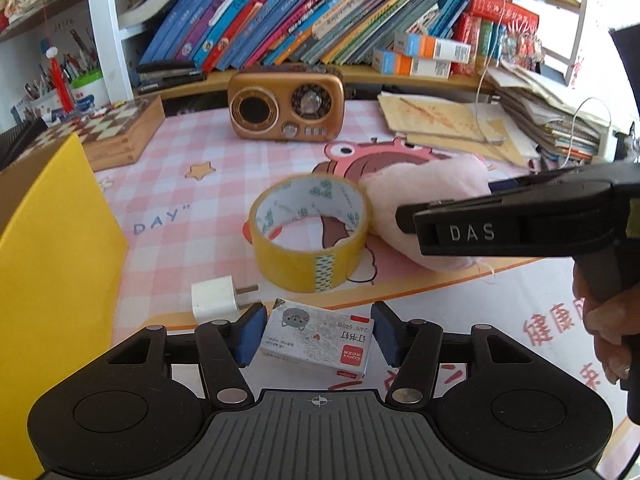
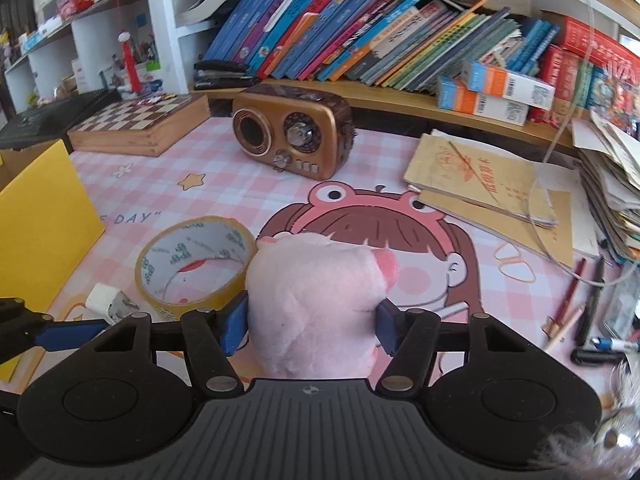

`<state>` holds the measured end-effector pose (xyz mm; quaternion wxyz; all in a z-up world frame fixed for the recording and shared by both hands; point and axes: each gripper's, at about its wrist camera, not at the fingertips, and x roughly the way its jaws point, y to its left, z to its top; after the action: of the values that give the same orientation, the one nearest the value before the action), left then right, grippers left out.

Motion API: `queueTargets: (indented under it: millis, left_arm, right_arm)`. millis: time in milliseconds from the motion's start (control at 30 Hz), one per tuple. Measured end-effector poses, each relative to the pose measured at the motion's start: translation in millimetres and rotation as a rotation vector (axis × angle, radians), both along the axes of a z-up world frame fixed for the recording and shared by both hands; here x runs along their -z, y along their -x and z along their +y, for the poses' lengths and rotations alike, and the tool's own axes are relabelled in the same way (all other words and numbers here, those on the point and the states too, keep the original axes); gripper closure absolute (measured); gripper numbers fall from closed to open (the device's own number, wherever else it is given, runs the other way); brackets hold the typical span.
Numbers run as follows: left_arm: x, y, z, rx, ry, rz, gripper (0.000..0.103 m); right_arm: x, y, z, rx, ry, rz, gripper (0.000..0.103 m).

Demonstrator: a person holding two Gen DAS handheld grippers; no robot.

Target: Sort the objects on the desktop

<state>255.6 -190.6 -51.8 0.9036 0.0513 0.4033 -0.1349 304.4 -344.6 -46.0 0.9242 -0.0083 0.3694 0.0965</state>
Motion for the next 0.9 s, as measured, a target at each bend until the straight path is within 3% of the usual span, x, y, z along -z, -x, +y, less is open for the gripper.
queueTargets:
  millis: [500,900]
  left_arm:
    - [-32.1,47.4,14.6,-0.005,0.048,-0.08,0.047]
    - [-54.4,96.3,46.5,-0.031,0.086,-0.132,0.047]
  right_arm:
    - [-21.4,66.4,-8.5,0.042,-0.024,-0.032,0.043]
    - [-35.6,133.8,8.8,0.049,-0.042,-0.041,0.043]
